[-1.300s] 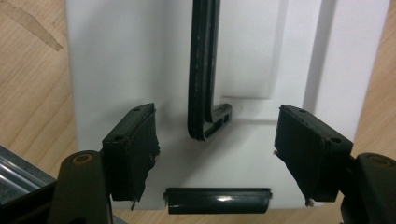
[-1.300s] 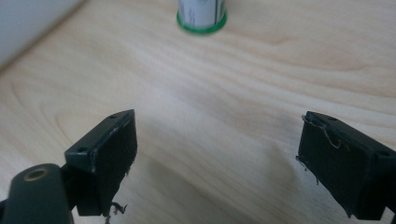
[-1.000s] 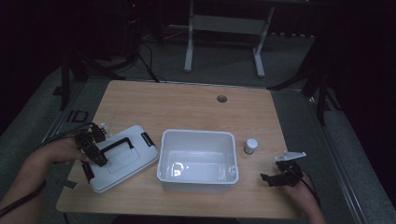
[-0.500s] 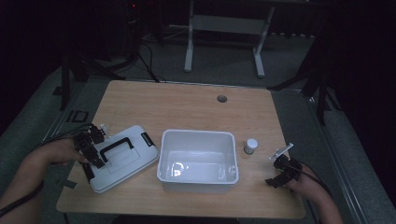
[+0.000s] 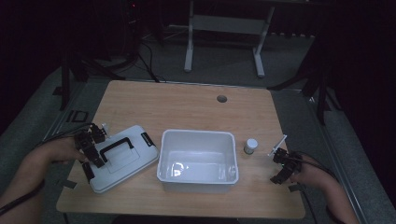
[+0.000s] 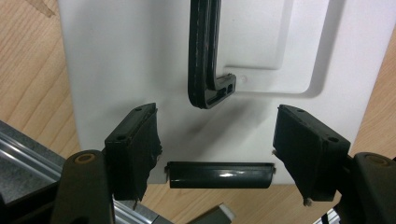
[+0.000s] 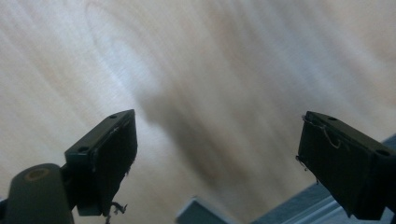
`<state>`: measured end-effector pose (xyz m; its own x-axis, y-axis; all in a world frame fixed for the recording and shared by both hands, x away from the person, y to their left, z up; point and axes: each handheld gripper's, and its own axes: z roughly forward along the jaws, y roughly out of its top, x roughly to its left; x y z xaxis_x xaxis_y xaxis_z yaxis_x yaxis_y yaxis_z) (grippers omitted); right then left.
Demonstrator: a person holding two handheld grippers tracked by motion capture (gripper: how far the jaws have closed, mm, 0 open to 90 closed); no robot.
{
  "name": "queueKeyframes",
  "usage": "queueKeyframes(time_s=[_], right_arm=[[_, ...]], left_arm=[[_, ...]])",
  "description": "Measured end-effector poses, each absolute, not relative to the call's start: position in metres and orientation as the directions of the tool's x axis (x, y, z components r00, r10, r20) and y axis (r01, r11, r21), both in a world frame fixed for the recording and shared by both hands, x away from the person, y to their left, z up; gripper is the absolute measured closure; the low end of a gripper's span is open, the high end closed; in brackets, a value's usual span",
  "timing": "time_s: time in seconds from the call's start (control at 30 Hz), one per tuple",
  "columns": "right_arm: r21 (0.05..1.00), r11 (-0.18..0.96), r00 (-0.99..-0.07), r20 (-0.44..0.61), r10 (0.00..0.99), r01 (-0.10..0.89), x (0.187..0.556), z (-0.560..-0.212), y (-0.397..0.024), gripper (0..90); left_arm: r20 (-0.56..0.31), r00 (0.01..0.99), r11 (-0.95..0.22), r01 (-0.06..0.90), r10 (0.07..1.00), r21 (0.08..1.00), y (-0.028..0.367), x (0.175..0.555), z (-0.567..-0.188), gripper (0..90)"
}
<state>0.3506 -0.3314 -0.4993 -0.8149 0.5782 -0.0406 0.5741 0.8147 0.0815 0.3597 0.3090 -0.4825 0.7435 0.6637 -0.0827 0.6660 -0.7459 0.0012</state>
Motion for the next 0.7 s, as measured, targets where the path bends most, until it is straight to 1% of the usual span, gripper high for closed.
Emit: queueKeyframes(time_s=[0.2, 0.27, 0.37, 0.4, 0.47, 0.6, 0.7], right_arm=[[0.080, 0.848, -0.848, -0.043, 0.529, 0.525, 0.364, -0.493, -0.322, 13.3], [0.080, 0.853, -0.853, -0.038, 0.520, 0.516, 0.369, -0.492, -0.319, 16.0], [0.087, 0.856, -0.857, -0.033, 0.514, 0.510, 0.374, -0.492, -0.315, 16.3], [0.090, 0.858, -0.860, -0.028, 0.510, 0.506, 0.378, -0.492, -0.311, 19.6], [0.083, 0.863, -0.865, -0.011, 0.501, 0.499, 0.381, -0.493, -0.307, 19.7], [0.076, 0.864, -0.866, -0.019, 0.500, 0.498, 0.387, -0.494, -0.302, 19.7], [0.093, 0.866, -0.868, -0.029, 0.496, 0.492, 0.394, -0.492, -0.299, 21.4]], left_arm=[[-0.078, 0.746, -0.749, 0.663, 0.662, -0.013, 0.309, 0.358, -0.482, 30.4], [-0.079, 0.746, -0.749, 0.662, 0.661, -0.013, 0.309, 0.358, -0.482, 30.4], [-0.077, 0.749, -0.752, 0.659, 0.658, -0.013, 0.309, 0.358, -0.482, 30.5], [-0.076, 0.750, -0.753, 0.658, 0.657, -0.014, 0.309, 0.359, -0.482, 30.4], [-0.075, 0.750, -0.753, 0.658, 0.657, -0.020, 0.309, 0.359, -0.483, 30.4], [-0.078, 0.748, -0.751, 0.660, 0.659, -0.021, 0.309, 0.359, -0.483, 30.4], [-0.076, 0.749, -0.752, 0.659, 0.658, -0.019, 0.309, 0.359, -0.482, 30.4]])
